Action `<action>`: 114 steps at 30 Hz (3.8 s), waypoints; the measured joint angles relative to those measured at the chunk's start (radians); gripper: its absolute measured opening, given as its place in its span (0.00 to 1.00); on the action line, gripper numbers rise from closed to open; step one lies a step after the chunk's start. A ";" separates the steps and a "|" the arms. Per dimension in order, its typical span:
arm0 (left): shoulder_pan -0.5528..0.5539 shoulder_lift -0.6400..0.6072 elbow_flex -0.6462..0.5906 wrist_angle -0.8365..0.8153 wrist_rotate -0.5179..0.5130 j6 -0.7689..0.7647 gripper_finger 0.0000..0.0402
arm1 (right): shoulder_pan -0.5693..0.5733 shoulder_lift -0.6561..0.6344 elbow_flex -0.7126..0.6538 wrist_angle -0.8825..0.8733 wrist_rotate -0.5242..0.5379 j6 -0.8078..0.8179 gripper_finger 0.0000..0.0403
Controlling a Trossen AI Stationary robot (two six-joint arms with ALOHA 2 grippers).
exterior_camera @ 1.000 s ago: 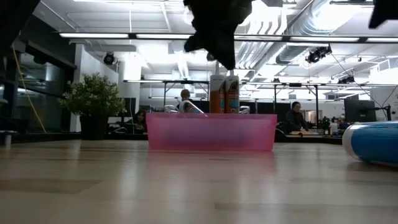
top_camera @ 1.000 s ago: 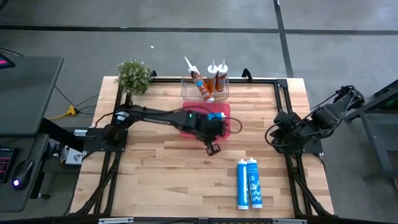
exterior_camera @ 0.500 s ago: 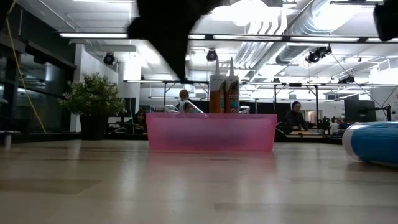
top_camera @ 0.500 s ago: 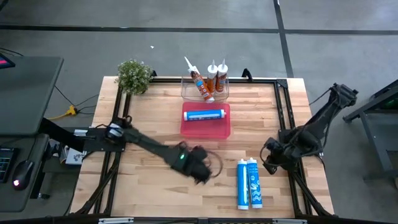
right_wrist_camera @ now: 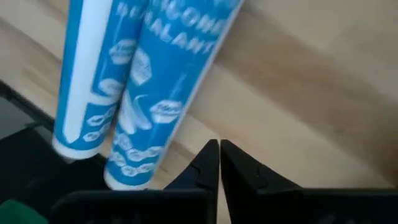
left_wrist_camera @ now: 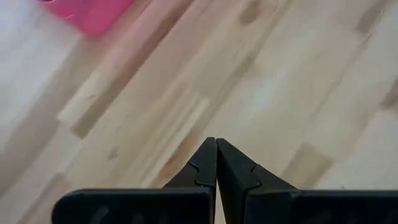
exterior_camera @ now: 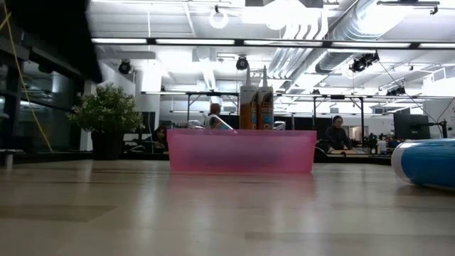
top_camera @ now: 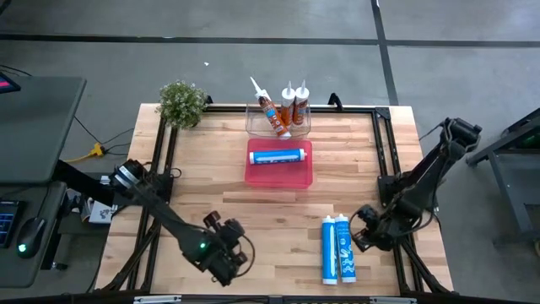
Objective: Pick & place silicon tubes, Sealant and Lysol wipes
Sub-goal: Put the right blue sealant into the red container
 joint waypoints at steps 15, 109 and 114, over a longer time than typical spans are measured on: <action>-0.030 -0.007 -0.016 0.020 0.011 0.020 0.00 | -0.032 0.123 0.001 0.166 -0.051 0.026 0.56; -0.027 -0.005 -0.015 0.041 0.051 0.023 0.00 | -0.314 0.102 -0.004 0.060 0.335 -0.197 0.53; -0.011 -0.005 -0.015 0.092 0.050 0.027 0.00 | -0.315 0.011 -0.002 0.075 0.422 -0.264 0.53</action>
